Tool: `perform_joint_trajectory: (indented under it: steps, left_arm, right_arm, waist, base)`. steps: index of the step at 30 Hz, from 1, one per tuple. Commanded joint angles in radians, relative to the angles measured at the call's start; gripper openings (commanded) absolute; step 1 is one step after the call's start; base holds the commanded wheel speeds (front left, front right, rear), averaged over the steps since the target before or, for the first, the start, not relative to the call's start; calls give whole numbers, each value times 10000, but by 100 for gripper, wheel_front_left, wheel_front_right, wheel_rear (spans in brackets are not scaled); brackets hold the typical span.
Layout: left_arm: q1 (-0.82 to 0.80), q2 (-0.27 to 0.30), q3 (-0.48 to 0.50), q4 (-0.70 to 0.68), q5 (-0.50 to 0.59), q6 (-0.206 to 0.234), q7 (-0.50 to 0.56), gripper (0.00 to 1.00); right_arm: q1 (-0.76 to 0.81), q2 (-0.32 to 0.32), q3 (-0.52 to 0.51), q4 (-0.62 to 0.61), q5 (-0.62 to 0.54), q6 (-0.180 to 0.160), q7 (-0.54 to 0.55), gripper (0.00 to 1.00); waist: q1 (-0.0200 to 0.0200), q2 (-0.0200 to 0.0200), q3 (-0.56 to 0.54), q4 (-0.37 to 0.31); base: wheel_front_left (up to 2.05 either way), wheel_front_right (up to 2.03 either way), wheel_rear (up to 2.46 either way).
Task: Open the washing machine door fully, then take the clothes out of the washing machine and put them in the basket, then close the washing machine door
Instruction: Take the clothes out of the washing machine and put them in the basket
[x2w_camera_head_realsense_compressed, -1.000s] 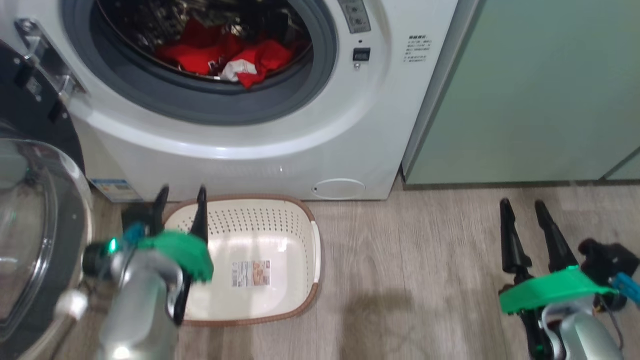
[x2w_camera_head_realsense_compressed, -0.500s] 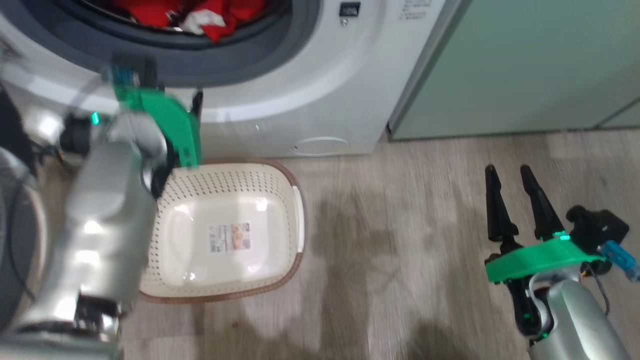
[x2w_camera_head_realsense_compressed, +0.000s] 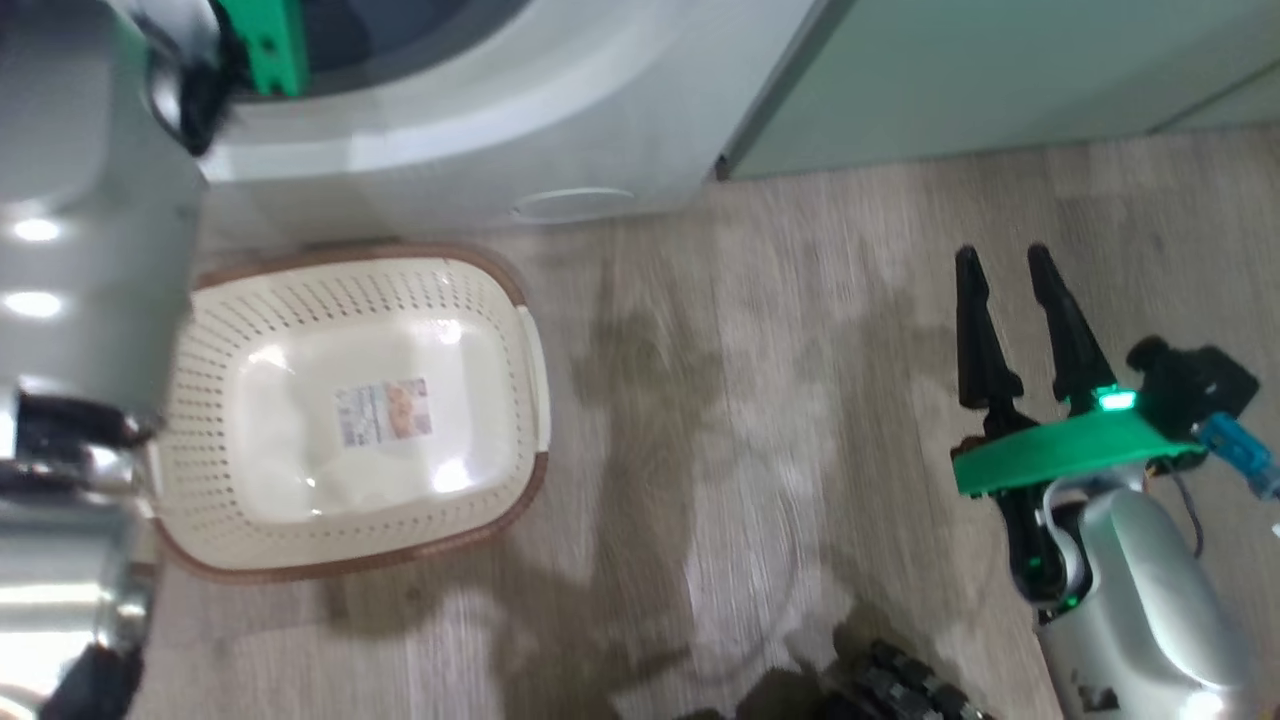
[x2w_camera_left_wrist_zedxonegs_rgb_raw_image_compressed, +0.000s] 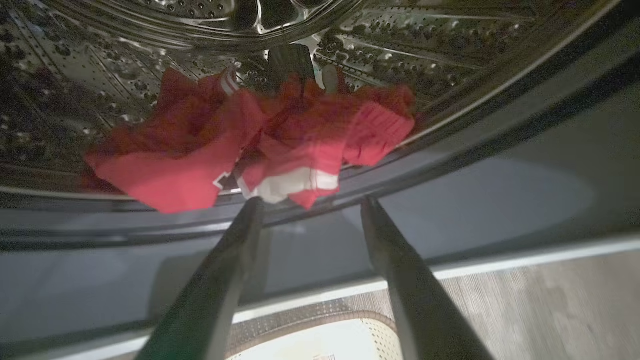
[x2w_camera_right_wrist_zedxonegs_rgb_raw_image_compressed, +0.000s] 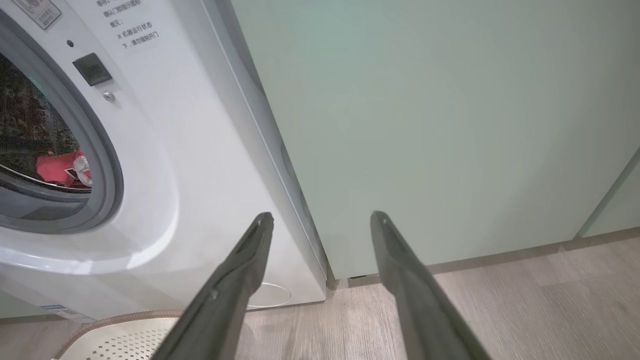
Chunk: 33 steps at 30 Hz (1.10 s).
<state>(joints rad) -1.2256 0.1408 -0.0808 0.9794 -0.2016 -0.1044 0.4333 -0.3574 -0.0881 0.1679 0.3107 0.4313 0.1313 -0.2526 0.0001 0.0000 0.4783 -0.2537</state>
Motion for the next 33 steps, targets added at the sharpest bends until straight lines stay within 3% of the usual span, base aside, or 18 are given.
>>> perform_joint_trajectory:
  steps: [1, 10, 15, 22, 23, 24, 25, 26, 33]
  left_arm:
    - [-508, 442, 60, -225, 107, 56, 72, 100]
    - [-1862, 615, -257, 453, 268, 42, 32, 100]
    - [-2390, 923, -555, 1042, 619, 350, 110, 100]
    - [-2675, 941, -713, 1893, 611, 371, 289, 100]
    - [-2690, 895, -668, 2001, 518, 332, 294, 95]
    - [-2703, 856, -644, 2083, 449, 293, 260, 45]
    - [-2717, 835, -631, 2134, 401, 265, 177, 6]
    - [-2713, 817, -642, 2193, 374, 231, 102, 0]
    - [-2375, 500, -820, 2422, 141, -96, -678, 0]
  right_arm:
    - [-54, 80, 196, -318, 83, -6, -92, 100]
    - [-532, 223, 205, -458, 117, -6, -92, 100]
    - [-719, 279, 337, -478, 196, -6, -92, 100]
    - [-853, 317, 415, -486, 258, -6, -92, 100]
    - [-869, 321, 419, -482, 262, -6, -92, 100]
    - [-882, 324, 414, -478, 262, -6, -92, 100]
    - [-893, 327, 404, -476, 262, -6, -92, 100]
    - [-902, 330, 397, -472, 259, -6, -92, 100]
    - [-756, 288, 193, -379, 197, -6, -92, 100]
  waist:
    - [-1, 0, 429, -271]
    - [-1, 0, 1360, -610]
    - [-1, 0, 1699, -725]
    - [-1, 0, 1988, -769]
    - [-1, 0, 2009, -777]
    - [-1, 0, 2023, -778]
    - [-1, 0, 2029, -777]
    - [-1, 0, 2025, -777]
    - [-1, 0, 1630, -516]
  base:
    - [0, 0, 0]
    - [0, 0, 0]
    - [0, 0, 0]
    - [0, 0, 0]
    - [0, 0, 0]
    - [0, 0, 0]
    - [0, 0, 0]
    - [0, 0, 0]
    - [0, 0, 0]
